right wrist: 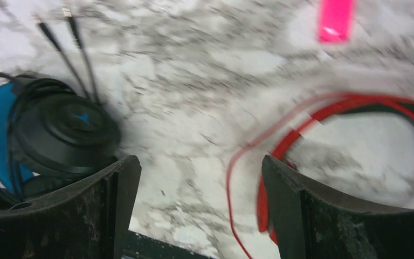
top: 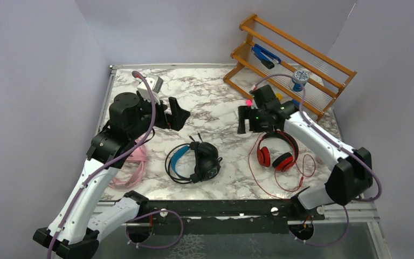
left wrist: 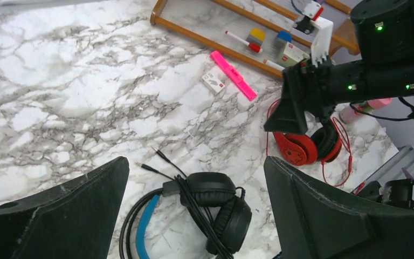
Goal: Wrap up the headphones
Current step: Pick up the headphones from the center of the board.
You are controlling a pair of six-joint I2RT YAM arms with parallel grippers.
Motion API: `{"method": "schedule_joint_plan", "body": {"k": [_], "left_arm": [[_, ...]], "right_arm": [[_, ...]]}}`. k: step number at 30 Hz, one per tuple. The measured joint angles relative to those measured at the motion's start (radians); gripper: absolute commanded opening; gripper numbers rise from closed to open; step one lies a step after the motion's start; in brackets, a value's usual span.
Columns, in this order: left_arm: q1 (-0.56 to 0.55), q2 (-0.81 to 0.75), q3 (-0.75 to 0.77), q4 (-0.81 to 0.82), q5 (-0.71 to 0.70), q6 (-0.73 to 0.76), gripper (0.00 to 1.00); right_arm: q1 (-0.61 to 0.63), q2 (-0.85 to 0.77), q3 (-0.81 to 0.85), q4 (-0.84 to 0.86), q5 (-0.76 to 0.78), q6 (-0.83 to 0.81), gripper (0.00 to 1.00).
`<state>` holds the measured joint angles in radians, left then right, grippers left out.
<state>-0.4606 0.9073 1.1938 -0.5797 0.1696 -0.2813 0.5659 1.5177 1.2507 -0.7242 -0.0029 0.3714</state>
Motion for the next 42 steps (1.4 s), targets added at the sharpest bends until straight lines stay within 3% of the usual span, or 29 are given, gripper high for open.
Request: {"method": "schedule_joint_plan", "body": {"k": [4,8,13,20,26,30,34,42], "left_arm": [[0.000,-0.021,-0.021,0.035,0.018,0.030,0.98],[-0.027,-0.022,-0.055,0.039,0.023,0.044,0.98],[-0.039,-0.027,-0.060,0.039,0.040,0.037,0.98],[-0.039,-0.031,-0.063,0.040,0.047,0.015,0.98],[-0.039,0.026,-0.059,0.039,0.042,-0.031,0.98],[-0.039,0.074,-0.031,0.036,0.016,-0.074,0.98],[-0.039,0.108,0.027,0.032,-0.016,-0.127,0.98],[-0.039,0.141,0.126,0.080,-0.024,-0.208,0.98]], "right_arm": [[-0.130,-0.099,-0.113,-0.085,0.005,0.039,0.86],[-0.219,-0.076,-0.214,-0.143,0.016,0.066,0.77],[-0.225,-0.010,-0.275,-0.135,0.003,0.092,0.62],[-0.220,-0.013,-0.336,-0.080,-0.047,0.097,0.25],[-0.148,-0.084,-0.293,-0.077,-0.074,0.064,0.10],[-0.047,-0.174,-0.204,0.007,-0.109,-0.036,0.06],[0.025,-0.262,-0.163,0.196,-0.174,-0.214,0.00],[0.035,-0.361,-0.177,0.526,-0.406,-0.535,0.00]]}}
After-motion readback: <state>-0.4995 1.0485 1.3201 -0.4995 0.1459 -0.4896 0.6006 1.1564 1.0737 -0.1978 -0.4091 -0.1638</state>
